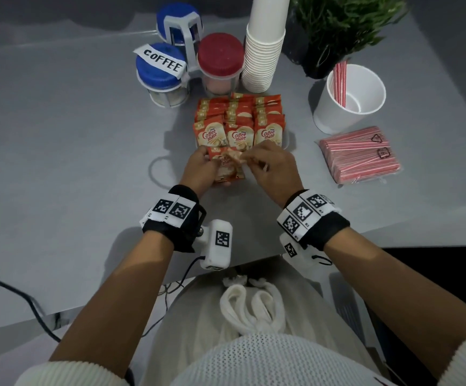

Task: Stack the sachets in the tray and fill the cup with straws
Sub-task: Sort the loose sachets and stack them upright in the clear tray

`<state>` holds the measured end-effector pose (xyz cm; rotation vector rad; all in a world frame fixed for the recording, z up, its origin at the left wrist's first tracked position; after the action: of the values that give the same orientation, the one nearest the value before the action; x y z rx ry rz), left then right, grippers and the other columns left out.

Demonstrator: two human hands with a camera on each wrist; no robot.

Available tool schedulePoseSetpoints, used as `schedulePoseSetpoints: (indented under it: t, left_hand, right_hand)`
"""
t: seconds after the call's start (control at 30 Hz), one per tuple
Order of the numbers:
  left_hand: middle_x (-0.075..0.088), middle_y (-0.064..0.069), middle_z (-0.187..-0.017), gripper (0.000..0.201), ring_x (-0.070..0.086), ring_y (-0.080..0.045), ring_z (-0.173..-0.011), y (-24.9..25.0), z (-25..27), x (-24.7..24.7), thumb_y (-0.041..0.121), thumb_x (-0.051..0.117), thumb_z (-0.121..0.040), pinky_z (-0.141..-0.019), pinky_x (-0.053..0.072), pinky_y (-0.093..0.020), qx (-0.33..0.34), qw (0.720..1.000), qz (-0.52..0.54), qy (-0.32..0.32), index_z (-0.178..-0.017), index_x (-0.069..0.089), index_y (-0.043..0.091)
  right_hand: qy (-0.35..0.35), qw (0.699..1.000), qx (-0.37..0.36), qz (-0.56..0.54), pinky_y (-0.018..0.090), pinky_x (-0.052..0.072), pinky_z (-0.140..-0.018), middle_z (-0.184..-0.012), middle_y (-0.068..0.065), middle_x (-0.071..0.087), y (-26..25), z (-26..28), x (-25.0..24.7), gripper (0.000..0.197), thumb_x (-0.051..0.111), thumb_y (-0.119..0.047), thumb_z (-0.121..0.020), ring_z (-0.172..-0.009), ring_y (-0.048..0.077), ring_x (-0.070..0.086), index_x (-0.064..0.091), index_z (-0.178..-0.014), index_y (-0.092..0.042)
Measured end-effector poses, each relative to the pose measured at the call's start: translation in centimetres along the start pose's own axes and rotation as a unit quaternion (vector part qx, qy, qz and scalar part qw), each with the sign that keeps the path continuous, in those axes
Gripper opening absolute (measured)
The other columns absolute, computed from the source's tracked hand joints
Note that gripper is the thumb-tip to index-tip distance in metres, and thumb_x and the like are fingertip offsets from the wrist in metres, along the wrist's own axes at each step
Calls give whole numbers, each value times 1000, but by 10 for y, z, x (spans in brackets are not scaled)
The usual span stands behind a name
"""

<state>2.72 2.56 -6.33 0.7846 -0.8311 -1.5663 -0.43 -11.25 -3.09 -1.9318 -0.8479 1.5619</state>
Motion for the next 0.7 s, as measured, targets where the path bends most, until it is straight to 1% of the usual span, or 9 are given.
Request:
schedulePoseSetpoints:
  t: [0.07, 0.13, 0.23, 0.33, 0.47, 0.53, 0.6, 0.67, 0.7]
  left_hand:
    - [60, -14, -108, 16, 60, -30, -94, 8, -1, 7, 4, 39, -94, -60, 56, -34, 0, 999, 30, -11, -101, 50, 13]
    - [62, -8, -96, 17, 61, -23, -85, 13, -1, 13, 10, 36, -97, -65, 54, -34, -7, 997, 72, -22, -95, 51, 15]
    - [61, -6, -97, 21, 61, -19, -83, 18, -2, 23, 26, 40, -98, -62, 53, -30, 6, 996, 73, -50, -110, 49, 10]
    - [59, -11, -105, 20, 60, -25, -94, 21, -4, 31, 10, 55, -91, -78, 54, -41, 37, 998, 32, -45, -108, 46, 12]
    - [60, -15, -108, 31, 59, -28, -100, 26, -6, 37, -2, 57, -86, -91, 51, -47, 58, 998, 19, -17, -115, 49, 5]
    - [61, -19, -116, 37, 60, -31, -105, 27, -10, 37, -1, 58, -86, -93, 50, -46, 67, 998, 19, 2, -121, 48, 0]
    - [60, -19, -120, 38, 60, -33, -110, 30, -11, 38, 1, 60, -85, -94, 50, -47, 76, 997, 31, 14, -121, 50, 0]
    - [61, -17, -116, 38, 61, -31, -108, 34, -12, 43, 1, 62, -84, -92, 51, -44, 84, 996, 37, 12, -120, 51, -1]
    - [61, -16, -113, 39, 61, -30, -106, 37, -12, 45, 0, 62, -83, -92, 52, -43, 87, 996, 37, 7, -120, 50, -2]
  right_hand:
    - [-13, 999, -35, 31, 38, 52, -70, -85, 19, 66, 4, 2, 3, 19, 63, 4, -71, -79, 35, 63, 73, -86, 0]
    - [-14, 998, -51, 36, 40, 53, -69, -82, 18, 66, 9, 4, 1, 17, 65, 3, -71, -76, 35, 64, 74, -84, -1]
    - [-7, 995, -79, 67, 36, 51, -67, -81, 16, 67, 15, 5, -2, 14, 67, -4, -73, -74, 34, 63, 75, -84, -4]
    - [-12, 994, -86, 61, 28, 49, -71, -84, 15, 67, 19, 2, -6, 16, 67, -5, -72, -77, 30, 63, 76, -85, -6]
    - [6, 998, 20, -63, 0, 41, -71, -100, 18, 65, 29, -2, -23, 21, 63, -9, -78, -82, 7, 56, 72, -96, -3]
    - [31, 985, 118, -118, 1, 43, -68, -107, 12, 62, 37, -5, -29, 28, 66, -13, -82, -79, 3, 54, 66, -109, -5]
    - [36, 958, 223, -177, 8, 47, -67, -104, 1, 58, 49, -10, -29, 39, 68, -20, -82, -81, 4, 55, 58, -118, -9]
    - [-3, 926, 303, -225, 16, 47, -64, -98, -1, 58, 59, -15, -22, 39, 70, -21, -80, -83, 10, 58, 55, -114, -11]
    - [-26, 916, 320, -240, 18, 46, -63, -94, 0, 60, 62, -17, -20, 28, 70, -19, -80, -82, 13, 59, 57, -104, -14]
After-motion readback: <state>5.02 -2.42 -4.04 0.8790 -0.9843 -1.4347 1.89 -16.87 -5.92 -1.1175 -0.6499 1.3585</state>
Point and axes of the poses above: each hand's wrist, its own z-axis away from the middle knuckle, its own x-axis out of the palm, y = z × x, the point moved 4 cm from there along -z, towards the middle knuckle
